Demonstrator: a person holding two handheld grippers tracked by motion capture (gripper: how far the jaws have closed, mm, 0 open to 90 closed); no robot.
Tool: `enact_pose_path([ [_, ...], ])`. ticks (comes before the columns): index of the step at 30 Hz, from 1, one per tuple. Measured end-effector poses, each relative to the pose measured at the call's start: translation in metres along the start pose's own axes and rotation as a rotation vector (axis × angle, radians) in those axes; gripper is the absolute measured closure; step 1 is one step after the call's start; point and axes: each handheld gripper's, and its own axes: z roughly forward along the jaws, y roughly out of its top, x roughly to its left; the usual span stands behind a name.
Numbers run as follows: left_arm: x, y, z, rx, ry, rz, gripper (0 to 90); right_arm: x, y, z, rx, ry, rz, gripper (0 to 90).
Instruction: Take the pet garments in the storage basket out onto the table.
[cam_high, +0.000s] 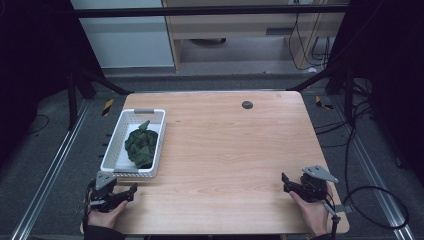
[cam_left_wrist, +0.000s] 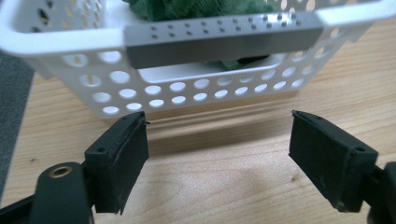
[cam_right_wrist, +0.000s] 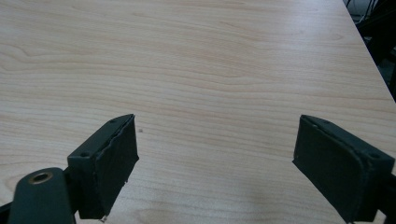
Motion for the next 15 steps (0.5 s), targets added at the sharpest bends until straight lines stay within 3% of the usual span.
enact_pose_path([
  [5, 0.004, 0.005, -0.012, -0.031, 0.014, -0.024, 21.2, 0.001, 0.002, -0.004, 0.000, -0.015, 0.006, 10.7],
  [9, 0.006, 0.007, -0.018, -0.048, 0.002, -0.039, 23.4, 0.004, 0.003, -0.002, 0.019, -0.025, 0.006, 10.6],
  [15, 0.006, 0.013, -0.027, -0.064, -0.009, -0.058, 23.8, 0.004, 0.002, -0.003, 0.003, -0.023, 0.013, 12.9],
])
